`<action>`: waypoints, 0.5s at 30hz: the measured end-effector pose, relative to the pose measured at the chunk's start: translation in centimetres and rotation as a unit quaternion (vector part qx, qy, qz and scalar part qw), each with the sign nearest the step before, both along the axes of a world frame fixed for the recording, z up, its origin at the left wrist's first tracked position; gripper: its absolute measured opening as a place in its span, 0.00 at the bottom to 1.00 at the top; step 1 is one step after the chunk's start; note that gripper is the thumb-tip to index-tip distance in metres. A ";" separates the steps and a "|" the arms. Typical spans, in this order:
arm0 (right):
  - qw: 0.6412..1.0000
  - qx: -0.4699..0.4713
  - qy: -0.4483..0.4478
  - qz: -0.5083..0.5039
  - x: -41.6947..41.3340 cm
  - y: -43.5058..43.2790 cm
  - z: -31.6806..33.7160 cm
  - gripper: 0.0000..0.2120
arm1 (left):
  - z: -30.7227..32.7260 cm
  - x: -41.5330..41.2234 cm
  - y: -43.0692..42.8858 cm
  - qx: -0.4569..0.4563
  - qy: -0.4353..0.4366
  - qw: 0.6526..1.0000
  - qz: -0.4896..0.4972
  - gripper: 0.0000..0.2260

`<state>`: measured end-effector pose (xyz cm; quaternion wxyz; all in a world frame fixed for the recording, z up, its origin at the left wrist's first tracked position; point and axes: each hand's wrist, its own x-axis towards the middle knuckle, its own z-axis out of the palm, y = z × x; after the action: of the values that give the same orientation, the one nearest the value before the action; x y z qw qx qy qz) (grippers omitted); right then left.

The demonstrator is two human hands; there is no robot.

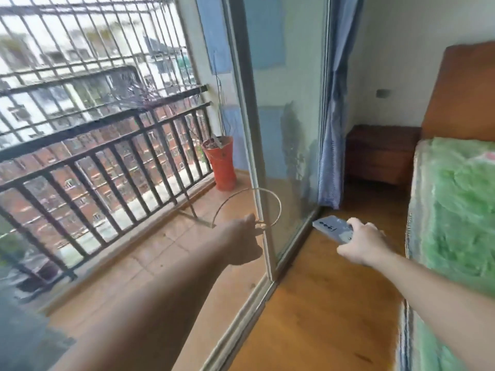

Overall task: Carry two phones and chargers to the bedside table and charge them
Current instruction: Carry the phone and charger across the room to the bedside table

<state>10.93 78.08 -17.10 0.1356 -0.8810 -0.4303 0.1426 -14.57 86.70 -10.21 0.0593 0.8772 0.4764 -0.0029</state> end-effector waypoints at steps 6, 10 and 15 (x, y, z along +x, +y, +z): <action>0.997 0.026 -0.004 -0.070 8.0 6.0 1.2 0.32 | -0.5 11.1 10.2 0.017 -0.007 0.996 -0.083 0.16; 0.993 0.011 -0.043 -0.105 13.4 10.0 2.1 0.31 | -1.0 18.3 17.6 0.042 -0.015 0.989 -0.141 0.18; 0.981 0.017 -0.089 -0.171 20.0 15.1 2.7 0.33 | -1.6 27.1 27.9 0.042 -0.025 0.977 -0.210 0.16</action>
<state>30.94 93.15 -14.36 0.1339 -0.9483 -0.2860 0.0313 12.58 114.55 -11.83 0.0320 0.9591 0.2801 0.0268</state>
